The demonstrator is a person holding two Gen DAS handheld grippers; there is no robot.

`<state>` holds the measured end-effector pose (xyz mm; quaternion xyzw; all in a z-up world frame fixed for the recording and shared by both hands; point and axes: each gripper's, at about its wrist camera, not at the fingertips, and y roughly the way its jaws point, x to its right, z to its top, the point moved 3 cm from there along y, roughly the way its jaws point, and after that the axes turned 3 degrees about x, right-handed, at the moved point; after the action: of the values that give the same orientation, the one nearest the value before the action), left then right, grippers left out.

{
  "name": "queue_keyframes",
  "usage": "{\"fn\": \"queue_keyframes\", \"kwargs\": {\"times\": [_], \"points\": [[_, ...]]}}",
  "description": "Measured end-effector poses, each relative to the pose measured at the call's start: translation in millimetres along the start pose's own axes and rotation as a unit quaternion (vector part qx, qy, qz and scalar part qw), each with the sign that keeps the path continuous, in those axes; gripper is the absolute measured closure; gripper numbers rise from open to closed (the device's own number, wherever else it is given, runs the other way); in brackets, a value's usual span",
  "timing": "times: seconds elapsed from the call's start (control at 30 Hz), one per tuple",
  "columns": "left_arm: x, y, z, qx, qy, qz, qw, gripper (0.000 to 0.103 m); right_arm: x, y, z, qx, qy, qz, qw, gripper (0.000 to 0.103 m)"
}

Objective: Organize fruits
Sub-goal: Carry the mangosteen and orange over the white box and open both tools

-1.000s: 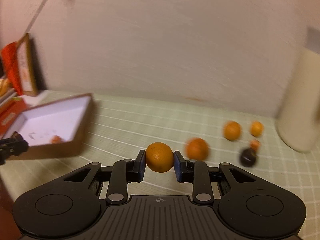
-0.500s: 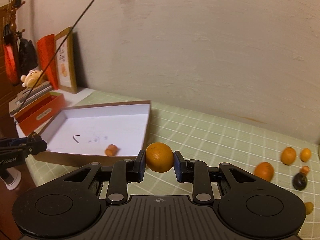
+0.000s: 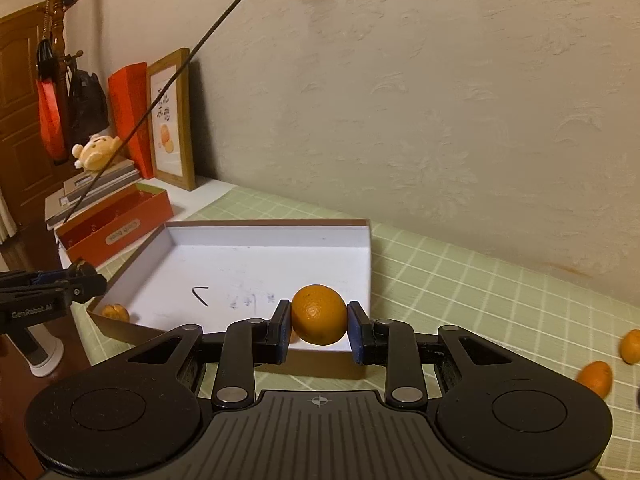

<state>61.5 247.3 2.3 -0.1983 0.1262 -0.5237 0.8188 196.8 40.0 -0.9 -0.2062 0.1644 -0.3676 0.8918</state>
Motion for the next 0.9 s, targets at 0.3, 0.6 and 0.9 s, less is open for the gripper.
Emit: {"fn": "queue_keyframes", "kwargs": {"times": [0.3, 0.6, 0.9], "points": [[-12.2, 22.5, 3.2, -0.006, -0.010, 0.003, 0.9999, 0.075, -12.3, 40.5, 10.3, -0.002, -0.007, 0.005, 1.000, 0.074], [-20.9, 52.5, 7.0, -0.016, -0.025, 0.005, 0.9995, 0.075, -13.5, 75.2, 16.3, -0.011, -0.004, 0.013, 1.000, 0.074], [-25.2, 65.0, 6.9, 0.002, -0.032, 0.025, 0.9992, 0.009, -5.2, 103.5, 15.3, -0.010, 0.013, 0.005, 1.000, 0.031]]}}
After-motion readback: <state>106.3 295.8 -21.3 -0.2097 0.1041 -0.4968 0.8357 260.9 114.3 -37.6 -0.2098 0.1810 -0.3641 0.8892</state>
